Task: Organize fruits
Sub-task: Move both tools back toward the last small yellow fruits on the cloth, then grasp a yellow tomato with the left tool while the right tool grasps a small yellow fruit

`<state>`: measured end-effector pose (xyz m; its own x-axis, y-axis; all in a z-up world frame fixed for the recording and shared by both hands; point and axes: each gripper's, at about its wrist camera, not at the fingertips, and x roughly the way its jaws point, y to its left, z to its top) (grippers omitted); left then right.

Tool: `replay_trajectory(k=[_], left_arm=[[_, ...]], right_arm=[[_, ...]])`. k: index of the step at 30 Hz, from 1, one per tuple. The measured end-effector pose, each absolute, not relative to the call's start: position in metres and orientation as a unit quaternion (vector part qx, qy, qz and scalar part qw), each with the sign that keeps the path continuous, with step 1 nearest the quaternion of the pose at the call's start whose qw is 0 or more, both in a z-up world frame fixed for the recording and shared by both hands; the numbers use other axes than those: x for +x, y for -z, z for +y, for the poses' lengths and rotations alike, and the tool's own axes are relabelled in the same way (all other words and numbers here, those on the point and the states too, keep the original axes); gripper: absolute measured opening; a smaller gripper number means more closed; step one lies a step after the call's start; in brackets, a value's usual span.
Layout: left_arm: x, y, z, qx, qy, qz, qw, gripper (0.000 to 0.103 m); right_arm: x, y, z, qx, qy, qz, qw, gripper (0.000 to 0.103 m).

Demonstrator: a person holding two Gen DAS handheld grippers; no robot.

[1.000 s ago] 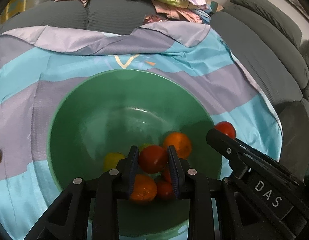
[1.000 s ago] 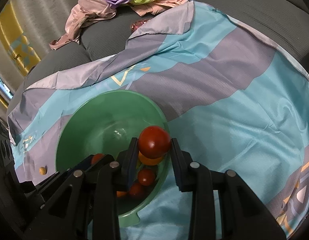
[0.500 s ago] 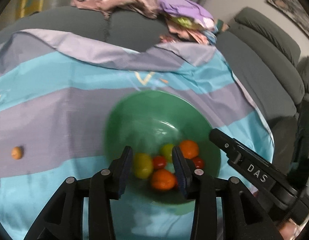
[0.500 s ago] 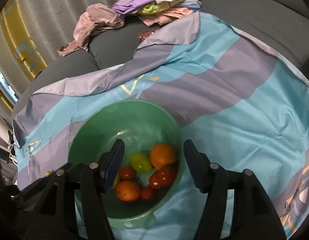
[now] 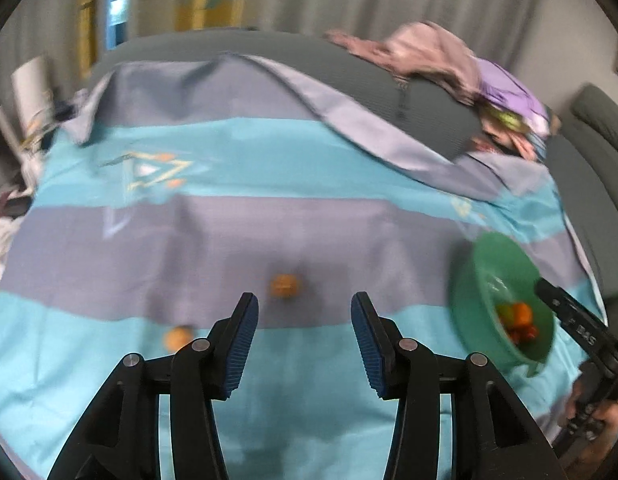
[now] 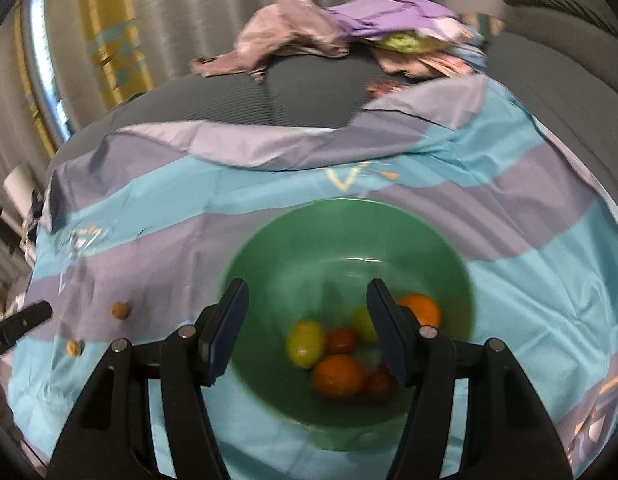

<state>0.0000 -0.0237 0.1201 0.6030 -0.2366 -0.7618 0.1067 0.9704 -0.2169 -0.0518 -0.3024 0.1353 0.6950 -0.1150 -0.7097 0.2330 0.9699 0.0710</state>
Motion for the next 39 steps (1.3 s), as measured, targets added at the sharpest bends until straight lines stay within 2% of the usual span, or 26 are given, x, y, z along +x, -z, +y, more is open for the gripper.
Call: replay_trajectory(k=[5,19,25,30,33,38,39], left_arm=[[0.009,-0.097,0.011,-0.093,0.053,0.446,0.888,0.048],[0.03,-0.049,0.034,-0.107,0.01,0.503,0.858,0.048],[0.032,-0.033,0.033,-0.101,0.011,0.524,0.845,0.048],[0.036,-0.024,0.039,-0.109,0.003,0.537,0.836,0.046],[0.038,-0.017,0.045,-0.13,-0.002,0.546,0.828,0.043],[0.037,-0.015,0.045,-0.132,-0.003,0.542,0.83,0.042],[0.037,-0.015,0.044,-0.133,-0.004,0.539,0.832,0.039]], right_arm=[[-0.039,-0.126,-0.262,0.059,0.038,0.395,0.916,0.062],[0.044,-0.088,-0.144,0.049,-0.136,0.491,0.859,0.059],[0.079,-0.041,-0.111,0.053,-0.167,0.537,0.825,0.043],[0.086,-0.025,-0.102,0.034,-0.168,0.544,0.822,0.04],[0.088,-0.02,-0.101,0.029,-0.166,0.544,0.822,0.035],[0.087,-0.017,-0.101,0.022,-0.162,0.542,0.824,0.028],[0.088,-0.016,-0.101,0.021,-0.162,0.541,0.825,0.028]])
